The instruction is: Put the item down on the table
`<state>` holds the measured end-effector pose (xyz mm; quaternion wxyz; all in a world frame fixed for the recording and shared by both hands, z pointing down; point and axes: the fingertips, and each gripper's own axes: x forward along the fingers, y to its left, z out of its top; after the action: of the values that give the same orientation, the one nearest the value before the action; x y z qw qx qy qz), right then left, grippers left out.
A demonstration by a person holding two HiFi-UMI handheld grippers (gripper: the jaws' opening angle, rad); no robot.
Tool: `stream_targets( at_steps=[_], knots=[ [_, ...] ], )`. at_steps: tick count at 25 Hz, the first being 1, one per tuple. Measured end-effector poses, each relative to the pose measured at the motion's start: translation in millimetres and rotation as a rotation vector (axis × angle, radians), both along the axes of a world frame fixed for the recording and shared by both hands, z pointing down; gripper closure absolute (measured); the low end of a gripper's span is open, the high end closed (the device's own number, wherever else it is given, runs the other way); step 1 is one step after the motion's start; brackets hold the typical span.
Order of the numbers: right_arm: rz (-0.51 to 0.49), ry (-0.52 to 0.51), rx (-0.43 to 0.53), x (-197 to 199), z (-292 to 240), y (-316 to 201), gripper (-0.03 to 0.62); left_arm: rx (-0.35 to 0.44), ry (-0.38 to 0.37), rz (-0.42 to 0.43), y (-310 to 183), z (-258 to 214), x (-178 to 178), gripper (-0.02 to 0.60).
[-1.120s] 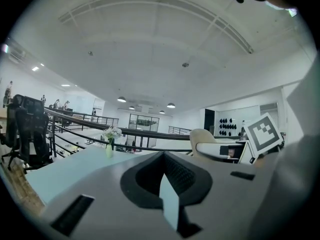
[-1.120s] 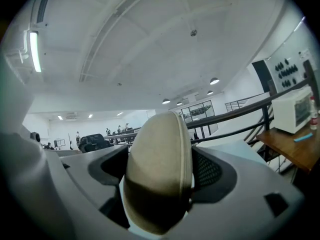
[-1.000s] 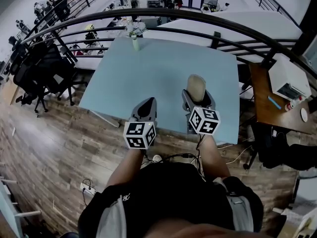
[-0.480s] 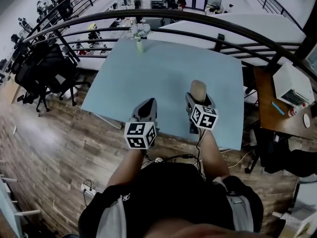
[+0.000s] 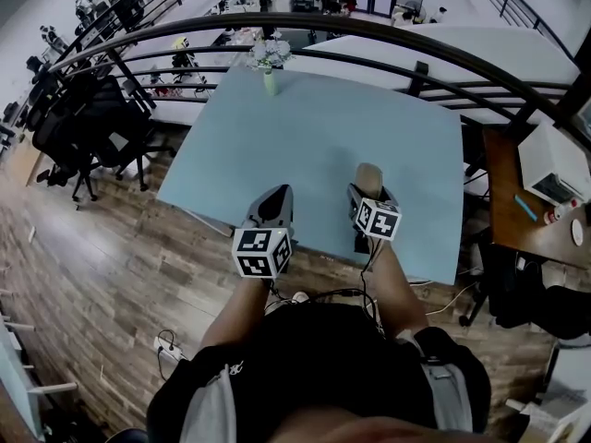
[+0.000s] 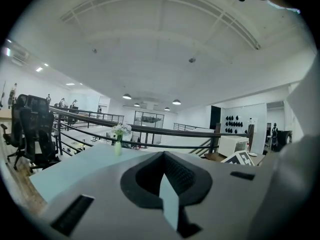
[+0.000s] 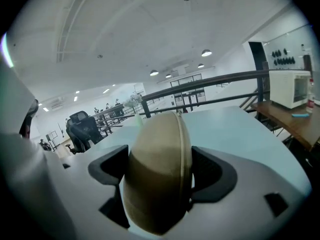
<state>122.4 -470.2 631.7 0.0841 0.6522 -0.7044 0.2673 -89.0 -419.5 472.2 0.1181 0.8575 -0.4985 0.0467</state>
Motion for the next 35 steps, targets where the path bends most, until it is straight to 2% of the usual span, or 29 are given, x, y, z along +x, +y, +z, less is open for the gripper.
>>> stream_targets(
  at_steps=[9,28,35],
  knots=[
    [0.016,0.025,-0.141,3.7,61.0,5.7,0.197,-0.017,-0.008,-0.025,-4.3,6.1,-13.1,0.568],
    [0.025,0.006,-0.278,2.1,119.7,6.4,0.195,-0.024,-0.022,-0.064,-10.5,8.7,-32.2,0.568],
    [0.019,-0.05,-0.342,-0.9,135.3,3.3,0.194,-0.021,-0.027,-0.084,-9.8,7.4,-39.6,0.568]
  ],
)
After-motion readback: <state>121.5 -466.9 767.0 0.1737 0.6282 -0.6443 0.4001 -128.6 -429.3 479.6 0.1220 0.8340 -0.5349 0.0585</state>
